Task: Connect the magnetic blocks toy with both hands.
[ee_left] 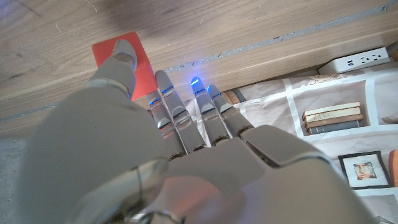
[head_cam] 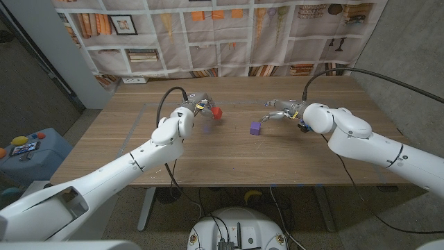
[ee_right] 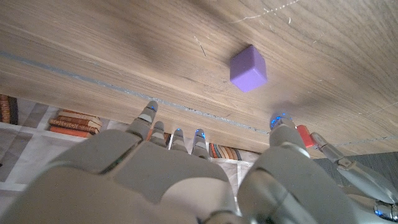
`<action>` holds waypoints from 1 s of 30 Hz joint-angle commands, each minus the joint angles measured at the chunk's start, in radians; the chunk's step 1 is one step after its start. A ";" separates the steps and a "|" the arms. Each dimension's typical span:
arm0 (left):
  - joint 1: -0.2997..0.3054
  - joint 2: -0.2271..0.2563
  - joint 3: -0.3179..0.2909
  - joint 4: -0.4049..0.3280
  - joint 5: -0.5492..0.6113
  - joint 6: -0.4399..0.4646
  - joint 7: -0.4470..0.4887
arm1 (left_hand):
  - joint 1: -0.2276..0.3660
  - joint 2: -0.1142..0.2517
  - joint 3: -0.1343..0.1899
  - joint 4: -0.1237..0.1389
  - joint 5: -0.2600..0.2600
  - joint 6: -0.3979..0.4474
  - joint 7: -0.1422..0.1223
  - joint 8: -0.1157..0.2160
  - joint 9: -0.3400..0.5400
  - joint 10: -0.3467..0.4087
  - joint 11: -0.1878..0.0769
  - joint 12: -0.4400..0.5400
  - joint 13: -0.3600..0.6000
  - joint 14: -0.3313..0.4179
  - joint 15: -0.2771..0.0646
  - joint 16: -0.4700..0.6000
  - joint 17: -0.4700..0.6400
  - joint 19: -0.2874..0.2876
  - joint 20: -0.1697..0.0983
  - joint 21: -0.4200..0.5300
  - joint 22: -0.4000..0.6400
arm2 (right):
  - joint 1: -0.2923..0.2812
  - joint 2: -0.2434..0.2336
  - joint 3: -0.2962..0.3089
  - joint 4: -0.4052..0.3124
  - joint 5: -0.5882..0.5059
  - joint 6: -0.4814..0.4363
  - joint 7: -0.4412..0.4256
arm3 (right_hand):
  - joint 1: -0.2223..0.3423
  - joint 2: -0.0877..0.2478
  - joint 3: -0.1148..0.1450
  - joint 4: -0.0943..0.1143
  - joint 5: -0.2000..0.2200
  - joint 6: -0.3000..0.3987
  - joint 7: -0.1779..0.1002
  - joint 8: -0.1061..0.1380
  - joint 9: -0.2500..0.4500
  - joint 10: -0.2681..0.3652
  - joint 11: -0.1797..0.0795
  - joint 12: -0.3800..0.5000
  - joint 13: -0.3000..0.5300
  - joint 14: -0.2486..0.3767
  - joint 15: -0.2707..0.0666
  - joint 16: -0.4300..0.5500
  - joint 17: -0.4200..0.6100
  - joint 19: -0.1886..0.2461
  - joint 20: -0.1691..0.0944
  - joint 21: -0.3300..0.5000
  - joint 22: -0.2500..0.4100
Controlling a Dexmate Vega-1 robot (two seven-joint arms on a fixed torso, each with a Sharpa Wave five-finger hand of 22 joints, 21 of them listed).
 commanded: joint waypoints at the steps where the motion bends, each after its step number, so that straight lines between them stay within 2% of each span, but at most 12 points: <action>1: 0.005 0.002 0.018 -0.029 -0.028 0.049 0.022 | 0.000 0.012 -0.003 -0.002 0.007 0.086 -0.020 0.007 0.016 0.006 0.004 -0.002 0.005 -0.006 -0.168 -0.006 0.006 -0.005 0.000 -0.002 0.004 | 0.004 0.036 -0.043 -0.017 -0.096 -0.042 0.063 | 0.014 0.001 0.008 0.003 0.009 -0.007 0.002 0.010 0.006 -0.016 0.005 0.001 0.004 -0.007 0.005 0.002 0.002 0.003 0.009 0.005 0.005; 12: 0.026 0.026 0.021 -0.069 -0.044 0.077 0.044 | -0.001 0.015 -0.007 0.000 0.007 0.087 -0.020 0.006 0.016 0.008 0.003 -0.003 0.007 -0.006 -0.167 -0.006 0.006 -0.006 0.000 -0.002 0.004 | -0.001 0.092 -0.067 0.033 -0.149 -0.020 0.048 | 0.031 -0.004 0.012 0.004 0.013 -0.004 -0.007 0.019 0.010 -0.021 0.010 0.008 0.008 -0.002 0.011 0.009 0.001 0.013 0.005 0.011 0.005; 21: 0.036 0.035 0.022 -0.074 -0.063 0.071 0.065 | -0.002 0.018 -0.010 0.000 0.007 0.087 -0.018 0.006 0.016 0.009 0.003 -0.004 0.008 -0.005 -0.167 -0.006 0.007 -0.006 0.001 -0.001 0.004 | 0.005 0.125 -0.088 0.090 -0.179 0.008 0.049 | 0.053 -0.003 0.019 0.003 0.016 -0.003 -0.022 0.026 0.013 -0.022 0.013 0.013 0.011 0.002 0.008 0.013 0.001 0.022 -0.002 0.014 0.004; 30: 0.037 0.039 0.025 -0.078 -0.073 0.066 0.082 | -0.002 0.021 -0.014 0.000 0.007 0.090 -0.020 0.005 0.017 0.011 0.004 -0.005 0.010 -0.006 -0.168 -0.007 0.007 -0.008 0.000 -0.001 0.004 | -0.009 0.153 -0.098 0.117 -0.222 -0.002 0.024 | 0.075 -0.005 0.025 0.002 0.017 0.003 -0.026 0.035 0.017 -0.018 0.015 0.019 0.014 0.010 0.007 0.018 0.001 0.033 -0.013 0.016 0.004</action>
